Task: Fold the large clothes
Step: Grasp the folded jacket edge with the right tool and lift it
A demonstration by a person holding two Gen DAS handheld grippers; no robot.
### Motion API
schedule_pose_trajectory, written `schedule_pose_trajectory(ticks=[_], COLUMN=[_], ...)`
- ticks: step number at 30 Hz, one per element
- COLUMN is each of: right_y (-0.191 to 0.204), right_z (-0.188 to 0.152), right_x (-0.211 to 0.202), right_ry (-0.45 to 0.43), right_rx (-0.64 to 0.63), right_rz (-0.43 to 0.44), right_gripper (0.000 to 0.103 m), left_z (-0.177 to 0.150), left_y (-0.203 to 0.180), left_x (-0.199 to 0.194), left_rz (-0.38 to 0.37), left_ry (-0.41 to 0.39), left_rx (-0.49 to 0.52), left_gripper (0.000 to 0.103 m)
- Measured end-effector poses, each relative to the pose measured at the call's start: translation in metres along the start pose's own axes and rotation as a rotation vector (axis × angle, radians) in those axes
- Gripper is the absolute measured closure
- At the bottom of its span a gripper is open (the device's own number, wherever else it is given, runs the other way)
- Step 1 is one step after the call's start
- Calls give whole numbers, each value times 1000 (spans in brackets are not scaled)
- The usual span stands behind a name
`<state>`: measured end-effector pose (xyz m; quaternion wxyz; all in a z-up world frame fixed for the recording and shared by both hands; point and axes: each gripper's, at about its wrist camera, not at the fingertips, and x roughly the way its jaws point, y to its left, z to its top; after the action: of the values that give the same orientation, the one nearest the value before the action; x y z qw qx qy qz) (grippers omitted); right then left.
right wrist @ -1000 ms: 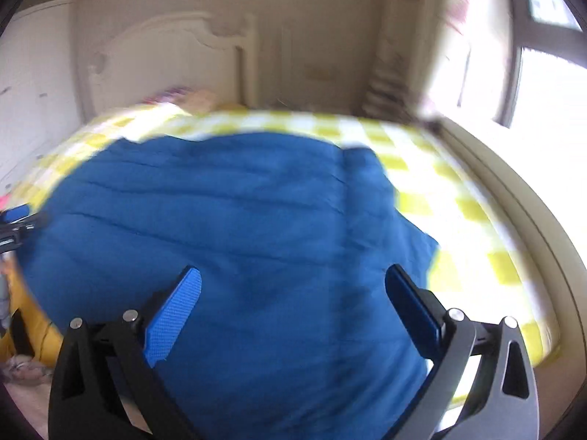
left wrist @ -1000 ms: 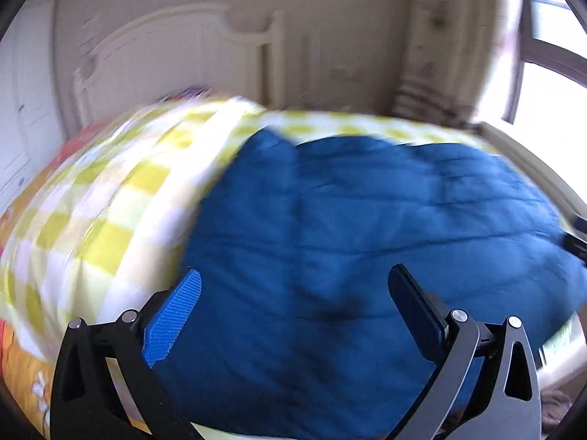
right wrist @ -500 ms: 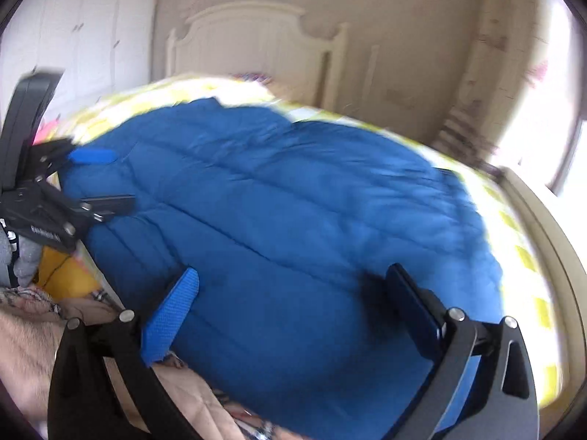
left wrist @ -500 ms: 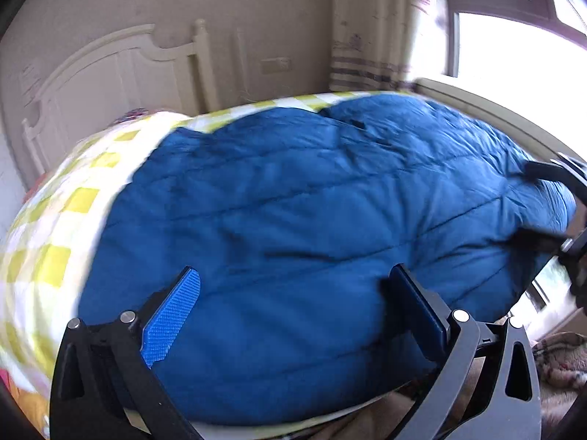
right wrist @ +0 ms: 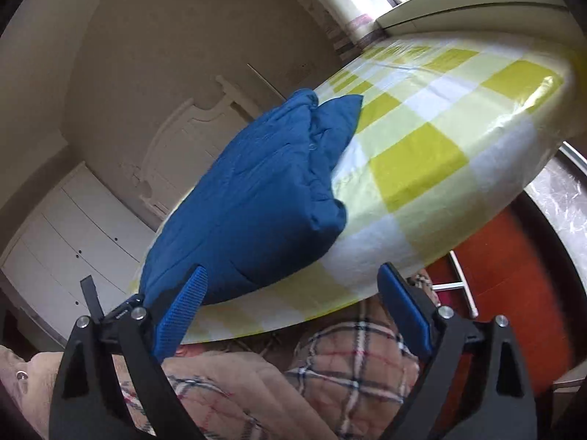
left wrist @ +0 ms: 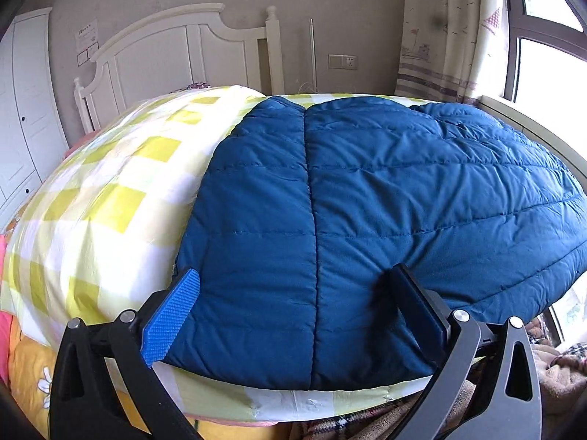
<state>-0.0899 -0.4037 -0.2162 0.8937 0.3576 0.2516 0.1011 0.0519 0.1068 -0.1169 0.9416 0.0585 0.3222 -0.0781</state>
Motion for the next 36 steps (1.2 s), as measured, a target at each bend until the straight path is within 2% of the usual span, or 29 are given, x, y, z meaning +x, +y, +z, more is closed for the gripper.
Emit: schedule_pose_trajectory(ticks=[2,5,9,12,16,18,20,22,23,24,26,27,29,32,34,36], right_y=[10,30,23,31,48,56,58,56,54,51,46,46,55,77,91,102], right_z=[3,12,20,26,40,48,54,55,55,55,54,55,58,66,70,73], right_x=[6,20,32,36,47,61,83,89,88,85,74,71,67,61,58,57], right_ry=[0,-5,5,22,11,34,86,82,78,65,23,8,-24,-77,-101,-111], right_rx=[-37,-87,-8,-36,-48,-36,0,32,46,53,63,64,35,-44,-93,-129], right_rz=[34,31,66,30,30,0,-69,-61,-54,-57,-11,-1,-3,0,4,-1], right_gripper=[17,16,12,13,13,12,11,12,22,45,62,66,67,68,68,68], left_z=[-4,-5,-4,-4,-4,-3,-4,-3,-1,2,17,27,53,84,105,118], left_y=[-1,-2,-1,-1,-1,-1,0,0,0,1,1,-3,-21,-60,-89,-107], left_x=[-5,-5,-3,-3,-3,-3,-4,-7,-10,-15,-30,-37,-47,-37,-12,16], left_rz=[0,-2,-4,-8,-9,-14,-25,-31,-34,-42,-84,-93,-87,-99,-71,-75], left_ry=[1,-3,-5,-7,-7,-5,-9,4,15,21,-8,-31,-74,-90,-69,-15], left_rx=[1,1,1,-1,-1,0,1,6,1,-11,-39,-37,-2,92,151,160], left_gripper=[4,4,4,4,4,4,4,4,4,4,4,4,4,4,4,4])
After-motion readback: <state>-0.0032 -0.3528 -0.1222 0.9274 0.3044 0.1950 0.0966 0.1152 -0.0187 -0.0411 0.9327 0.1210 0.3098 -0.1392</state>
